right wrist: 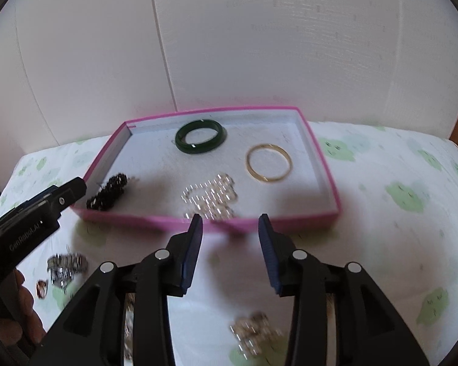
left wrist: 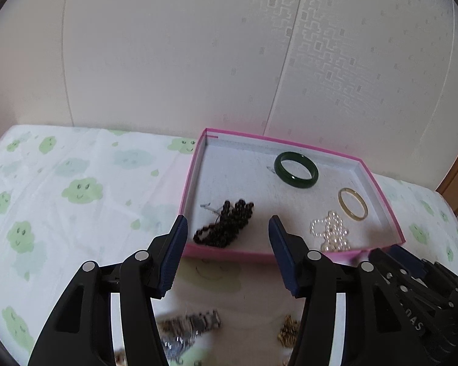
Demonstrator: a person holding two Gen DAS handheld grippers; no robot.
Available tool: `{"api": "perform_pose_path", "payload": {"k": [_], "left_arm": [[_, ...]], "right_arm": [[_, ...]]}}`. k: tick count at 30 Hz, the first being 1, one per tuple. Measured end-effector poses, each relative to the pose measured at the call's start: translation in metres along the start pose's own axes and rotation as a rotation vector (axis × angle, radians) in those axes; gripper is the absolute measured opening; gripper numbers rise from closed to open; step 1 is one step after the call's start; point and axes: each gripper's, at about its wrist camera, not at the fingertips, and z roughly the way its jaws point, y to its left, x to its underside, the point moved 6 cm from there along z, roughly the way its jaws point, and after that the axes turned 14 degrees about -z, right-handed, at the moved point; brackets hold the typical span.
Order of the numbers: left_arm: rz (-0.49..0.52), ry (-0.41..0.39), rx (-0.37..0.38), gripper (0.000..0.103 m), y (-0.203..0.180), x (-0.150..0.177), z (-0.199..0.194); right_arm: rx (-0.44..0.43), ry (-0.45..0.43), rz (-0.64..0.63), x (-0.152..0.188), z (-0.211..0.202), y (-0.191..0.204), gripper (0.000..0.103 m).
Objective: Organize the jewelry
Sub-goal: 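Withdraw both tools from the tray toward the brooches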
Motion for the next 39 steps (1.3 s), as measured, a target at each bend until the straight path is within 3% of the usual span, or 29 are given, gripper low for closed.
{"api": "perform_pose_path", "payload": {"k": [8,18,26,39], "left_arm": [[-0.001,0.018,0.018,0.054,0.000,0.034,-0.026],[0.006,0.068,0.040,0.054,0.005,0.106,-0.061],[0.028,0.106,0.062,0.054,0.000,0.135,-0.065],[0.076,0.120,0.076,0.054,-0.011,0.143,-0.058]], "right_arm": [[0.040,0.000,0.002,0.043,-0.034,-0.015,0.042],[0.058,0.035,0.070,0.103,-0.056,-0.039,0.045],[0.042,0.035,0.056,0.111,-0.059,-0.032,0.045],[0.013,0.037,0.034,0.111,-0.049,-0.020,0.045]]}}
